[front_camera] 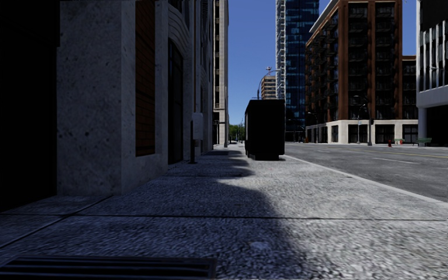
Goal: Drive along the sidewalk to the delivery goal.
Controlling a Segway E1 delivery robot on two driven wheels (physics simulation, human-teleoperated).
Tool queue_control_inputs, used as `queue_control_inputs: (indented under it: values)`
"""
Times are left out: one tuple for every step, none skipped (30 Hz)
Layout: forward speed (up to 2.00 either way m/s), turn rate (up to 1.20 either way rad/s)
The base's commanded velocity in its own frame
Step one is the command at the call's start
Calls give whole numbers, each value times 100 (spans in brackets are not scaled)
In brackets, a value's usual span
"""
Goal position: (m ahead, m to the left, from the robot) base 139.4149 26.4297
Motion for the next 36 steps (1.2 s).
queue_control_inputs:
  values:
    - [200,-5]
    - [200,-5]
    - [200,-14]
    - [200,-14]
    - [200,-14]
    - [200,-15]
    - [200,-15]
    - [200,-16]
    - [200,-16]
    - [200,-16]
    - [200,-17]
    - [200,-19]
    - [200,-20]
    - [200,-20]
    - [200,-20]
    - [200,-20]
    - [200,-21]
    - [200,-21]
    - [200,-22]
    - [200,-22]
    - [200,-23]
    - [200,-23]
    - [200,-23]
    - [200,-23]
    - [200,-24]
    - [200,-24]
    - [200,-24]
    - [200,-24]
    - [200,-24]
    - [200,-24]
    - [200,-24]
    - [200,-24]
    - [200,-24]
    - [200,-23]
    - [200,-15]
    - [200,-15]
